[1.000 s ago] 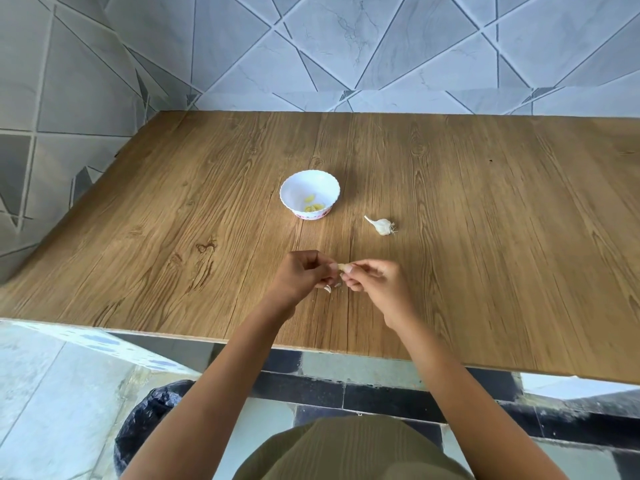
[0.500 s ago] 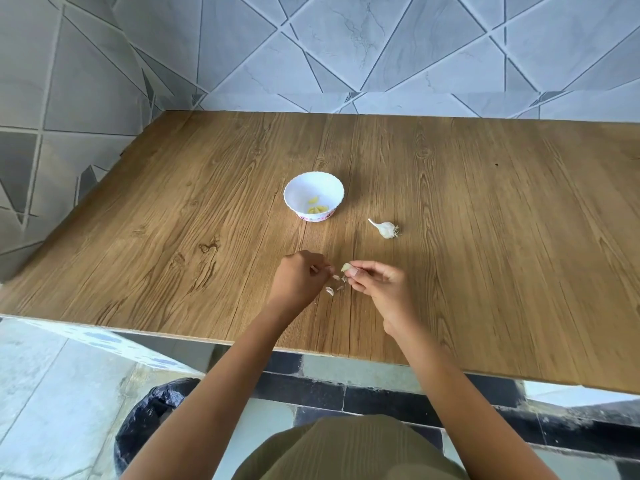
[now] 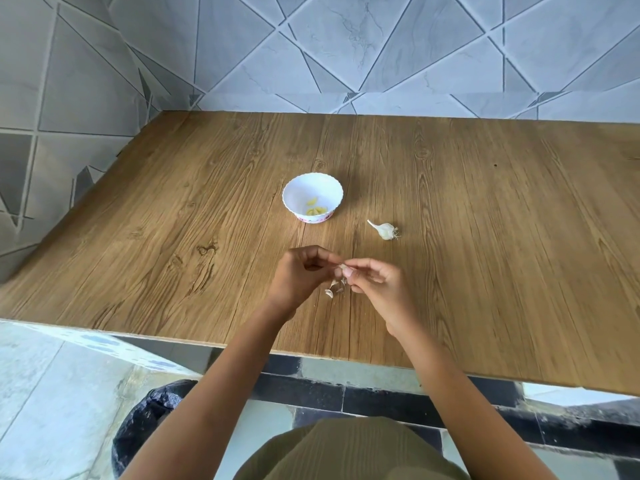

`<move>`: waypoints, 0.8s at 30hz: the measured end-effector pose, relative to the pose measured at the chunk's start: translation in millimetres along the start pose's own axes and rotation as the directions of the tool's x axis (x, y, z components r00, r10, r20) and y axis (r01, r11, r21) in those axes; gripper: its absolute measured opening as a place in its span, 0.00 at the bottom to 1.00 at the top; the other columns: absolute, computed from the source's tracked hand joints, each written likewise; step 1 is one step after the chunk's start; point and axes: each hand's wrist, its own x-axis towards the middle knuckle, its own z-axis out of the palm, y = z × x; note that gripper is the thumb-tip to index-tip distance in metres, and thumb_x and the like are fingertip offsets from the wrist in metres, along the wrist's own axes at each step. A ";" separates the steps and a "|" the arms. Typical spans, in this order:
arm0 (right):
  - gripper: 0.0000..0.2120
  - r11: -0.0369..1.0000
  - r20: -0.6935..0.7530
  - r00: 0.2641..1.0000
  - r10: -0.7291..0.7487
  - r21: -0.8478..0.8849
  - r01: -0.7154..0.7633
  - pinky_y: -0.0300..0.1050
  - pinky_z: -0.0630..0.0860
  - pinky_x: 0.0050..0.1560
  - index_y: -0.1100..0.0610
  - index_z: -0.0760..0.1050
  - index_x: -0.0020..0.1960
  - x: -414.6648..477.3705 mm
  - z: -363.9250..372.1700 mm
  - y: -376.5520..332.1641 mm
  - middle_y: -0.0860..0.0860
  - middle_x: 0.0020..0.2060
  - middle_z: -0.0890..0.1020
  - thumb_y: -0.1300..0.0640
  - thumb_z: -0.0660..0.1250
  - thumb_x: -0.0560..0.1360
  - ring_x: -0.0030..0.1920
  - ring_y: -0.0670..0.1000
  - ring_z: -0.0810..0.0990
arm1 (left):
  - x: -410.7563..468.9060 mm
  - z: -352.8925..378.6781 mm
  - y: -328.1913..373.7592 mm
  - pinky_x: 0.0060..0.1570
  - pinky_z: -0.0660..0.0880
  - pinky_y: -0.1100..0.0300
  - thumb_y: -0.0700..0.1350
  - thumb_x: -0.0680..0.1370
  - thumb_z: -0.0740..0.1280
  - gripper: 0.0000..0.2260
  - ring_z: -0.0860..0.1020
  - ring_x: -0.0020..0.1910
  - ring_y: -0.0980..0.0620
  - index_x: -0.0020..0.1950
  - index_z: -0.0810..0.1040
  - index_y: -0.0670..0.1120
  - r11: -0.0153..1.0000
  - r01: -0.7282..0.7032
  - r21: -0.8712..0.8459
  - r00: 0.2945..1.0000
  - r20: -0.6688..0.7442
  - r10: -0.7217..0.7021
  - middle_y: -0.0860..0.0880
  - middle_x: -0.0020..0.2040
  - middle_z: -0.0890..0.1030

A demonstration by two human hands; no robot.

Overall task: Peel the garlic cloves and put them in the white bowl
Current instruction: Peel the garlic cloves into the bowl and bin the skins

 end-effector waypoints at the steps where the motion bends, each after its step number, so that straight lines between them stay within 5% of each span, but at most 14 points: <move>1: 0.07 0.992 0.026 0.998 -0.064 -0.106 0.067 0.38 0.79 0.41 0.51 0.80 0.46 1.5 -2.3 1.6 0.46 0.39 0.84 0.62 0.71 0.72 0.39 0.41 0.82 | 0.3 -1.2 -0.2 0.40 0.78 0.65 0.32 0.70 0.73 0.08 0.81 0.35 0.57 0.48 0.81 0.38 1.000 -0.004 0.008 1.000 0.006 0.004 0.44 0.40 0.83; 5: 0.08 0.954 0.088 0.983 -0.160 -0.240 0.177 0.41 0.79 0.41 0.47 0.80 0.44 5.4 -5.4 5.7 0.42 0.36 0.83 0.60 0.70 0.73 0.37 0.41 0.80 | -0.2 -5.8 1.8 0.44 0.79 0.62 0.32 0.69 0.73 0.09 0.82 0.38 0.53 0.48 0.80 0.37 1.000 -0.028 0.005 0.999 0.029 0.028 0.43 0.40 0.83; 11: 0.04 0.998 0.026 0.998 0.063 0.015 -0.064 0.37 0.77 0.38 0.56 0.79 0.44 5.9 -1.8 4.9 0.46 0.35 0.83 0.62 0.66 0.76 0.36 0.41 0.81 | -1.7 -7.1 2.5 0.44 0.79 0.63 0.30 0.70 0.72 0.09 0.82 0.40 0.53 0.48 0.80 0.39 1.000 -0.008 -0.025 0.998 0.061 0.010 0.44 0.41 0.83; 16: 0.09 0.929 0.140 0.971 -0.196 -0.291 0.229 0.40 0.76 0.42 0.52 0.76 0.51 6.1 -6.8 7.9 0.47 0.43 0.81 0.63 0.68 0.74 0.42 0.43 0.79 | -0.9 -7.9 0.8 0.46 0.79 0.52 0.33 0.71 0.72 0.06 0.80 0.40 0.44 0.47 0.80 0.37 0.998 0.036 -0.052 0.999 0.017 -0.035 0.37 0.42 0.83; 24: 0.08 0.887 0.157 0.949 -0.275 -0.339 0.313 0.30 0.71 0.38 0.57 0.78 0.48 7.4 -4.5 5.4 0.42 0.38 0.79 0.65 0.72 0.71 0.37 0.37 0.76 | -2.4 -9.5 6.4 0.42 0.80 0.63 0.32 0.74 0.68 0.05 0.82 0.37 0.55 0.45 0.81 0.40 0.992 0.085 -0.088 0.992 0.101 -0.076 0.49 0.36 0.83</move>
